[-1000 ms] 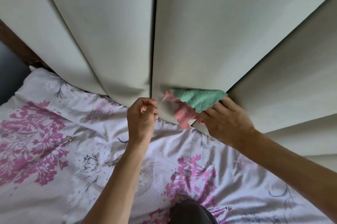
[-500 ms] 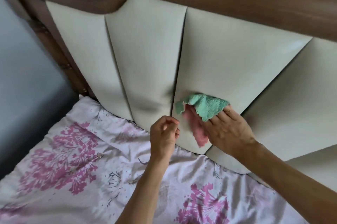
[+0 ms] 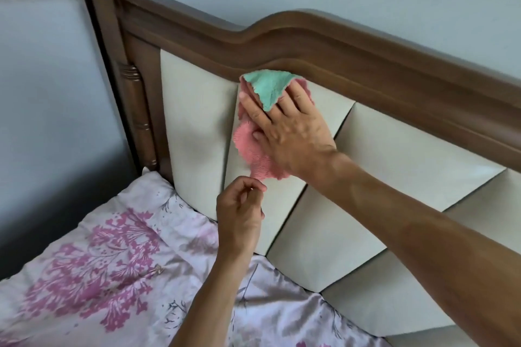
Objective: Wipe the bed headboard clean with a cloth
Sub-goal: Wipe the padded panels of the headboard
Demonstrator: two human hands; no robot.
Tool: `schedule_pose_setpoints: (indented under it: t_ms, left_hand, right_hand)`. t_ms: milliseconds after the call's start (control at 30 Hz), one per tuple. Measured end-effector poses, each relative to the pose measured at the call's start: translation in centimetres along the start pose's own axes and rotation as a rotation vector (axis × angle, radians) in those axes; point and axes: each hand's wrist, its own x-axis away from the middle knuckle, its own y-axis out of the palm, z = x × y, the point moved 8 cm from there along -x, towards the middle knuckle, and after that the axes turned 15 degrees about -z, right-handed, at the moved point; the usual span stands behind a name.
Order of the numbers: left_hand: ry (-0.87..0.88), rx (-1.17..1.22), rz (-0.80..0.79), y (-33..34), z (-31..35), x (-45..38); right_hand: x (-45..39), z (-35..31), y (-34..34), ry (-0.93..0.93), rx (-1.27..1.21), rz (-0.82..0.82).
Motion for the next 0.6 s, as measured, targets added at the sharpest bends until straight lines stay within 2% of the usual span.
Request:
schedule_pose_setpoints:
  t_ms: [100,167,233,300,433,500,533,600]
  left_hand:
    - [0.049,-0.014,0.018,-1.5,1.3,0.0]
    - [0.133,-0.073,0.020,-1.4,2.7,-0.1]
    - [0.241,-0.177,-0.009,0.1,4.4,-0.3]
    - [0.343,-0.236,-0.077,2.6,6.0,-0.8]
    - [0.428,-0.205,-0.135,4.8,7.0,-2.5]
    - [0.410,-0.250,-0.053,5.0,6.9,-3.0]
    - [0.383,-0.289,0.007,5.1,6.8,-3.3]
    - [0.328,-0.458,0.074,6.4,7.6,-4.4]
  right_hand:
    - [2.3,0.8,0.5,-0.029,0.025,0.017]
    - [4.0,1.6,0.9,-0.005,0.003,0.054]
    - [3.9,1.3,1.0,-0.003,0.018,0.018]
    - [2.9,0.4,1.1,-0.075,0.031,-0.088]
    - [2.4,1.6,-1.5,-0.334,-0.150,-0.090]
    - [3.3,3.6,-3.8,-0.480,-0.244,-0.012]
    - [3.7,5.1,-4.9,-0.506,-0.239,0.085]
    - [4.4,9.0,-6.8,-0.431,-0.203,0.317]
